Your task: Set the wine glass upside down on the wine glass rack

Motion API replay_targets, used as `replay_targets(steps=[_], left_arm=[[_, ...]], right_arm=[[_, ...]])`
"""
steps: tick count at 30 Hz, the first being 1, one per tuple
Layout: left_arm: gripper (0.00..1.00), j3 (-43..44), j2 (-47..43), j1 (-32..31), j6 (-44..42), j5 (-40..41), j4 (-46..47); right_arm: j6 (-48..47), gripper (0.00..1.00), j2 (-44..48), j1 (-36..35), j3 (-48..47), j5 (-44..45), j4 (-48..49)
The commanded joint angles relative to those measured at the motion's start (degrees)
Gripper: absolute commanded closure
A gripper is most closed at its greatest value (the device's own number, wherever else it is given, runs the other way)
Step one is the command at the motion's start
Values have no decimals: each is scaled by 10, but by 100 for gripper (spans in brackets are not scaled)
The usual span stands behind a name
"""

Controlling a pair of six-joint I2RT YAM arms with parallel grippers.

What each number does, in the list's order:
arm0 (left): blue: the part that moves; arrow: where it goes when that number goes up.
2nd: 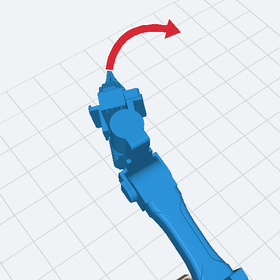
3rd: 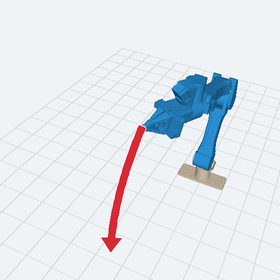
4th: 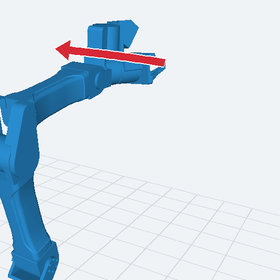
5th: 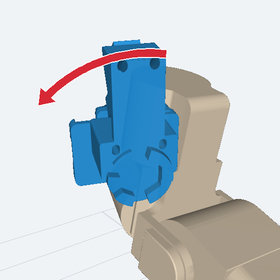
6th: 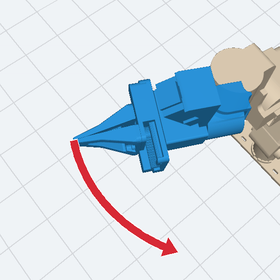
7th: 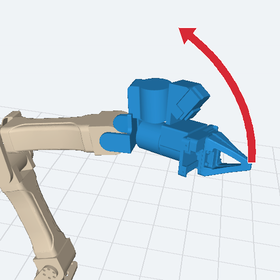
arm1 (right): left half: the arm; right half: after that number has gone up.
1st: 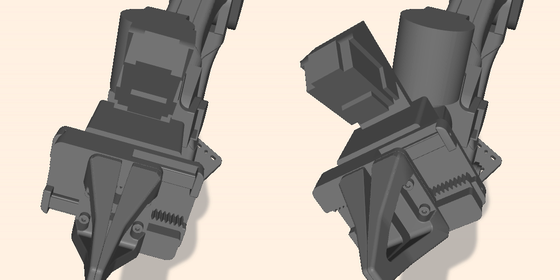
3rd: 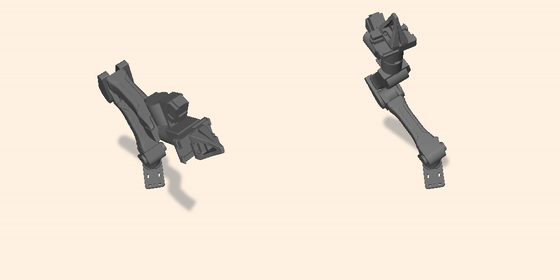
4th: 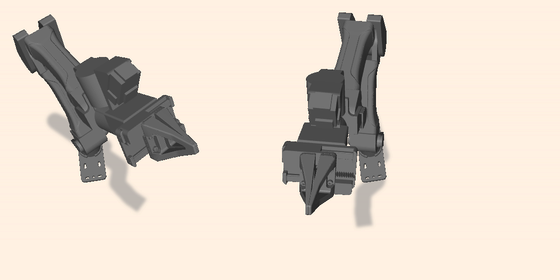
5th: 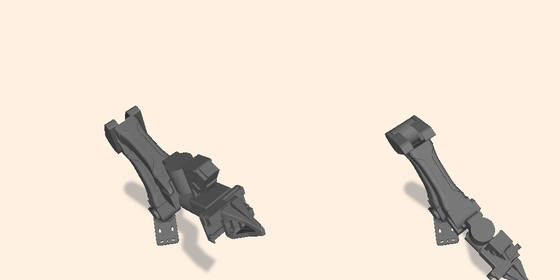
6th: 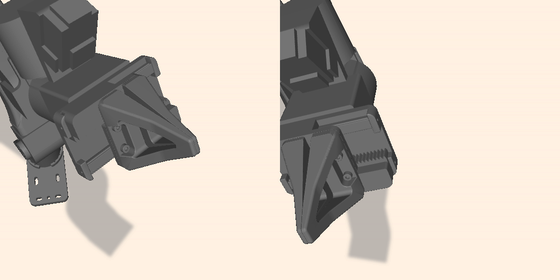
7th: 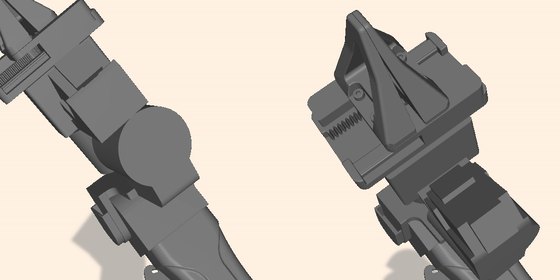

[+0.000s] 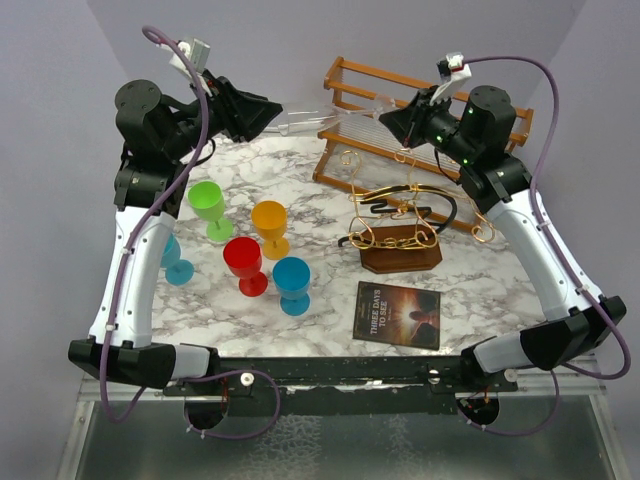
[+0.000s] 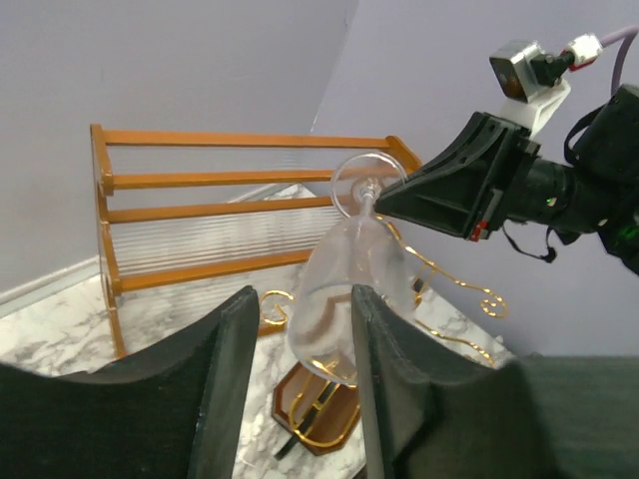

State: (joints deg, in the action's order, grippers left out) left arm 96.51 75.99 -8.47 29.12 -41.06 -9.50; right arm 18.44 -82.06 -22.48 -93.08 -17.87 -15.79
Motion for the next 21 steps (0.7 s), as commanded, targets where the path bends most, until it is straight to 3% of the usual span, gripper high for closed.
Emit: replay_targets(steps=[1, 4, 12, 21], left_arm=[[47, 9, -32, 3, -48, 29, -16], [38, 17, -40, 3, -100, 68, -55], [25, -15, -63, 3, -193, 151, -109], [21, -62, -74, 4, -244, 176, -119]], right_arm=[[-83, 99, 39, 17, 20, 72, 11], [-123, 99, 58, 24, 29, 106, 10], [-282, 99, 109, 33, 42, 220, 12], [-492, 99, 137, 38, 49, 365, 48]])
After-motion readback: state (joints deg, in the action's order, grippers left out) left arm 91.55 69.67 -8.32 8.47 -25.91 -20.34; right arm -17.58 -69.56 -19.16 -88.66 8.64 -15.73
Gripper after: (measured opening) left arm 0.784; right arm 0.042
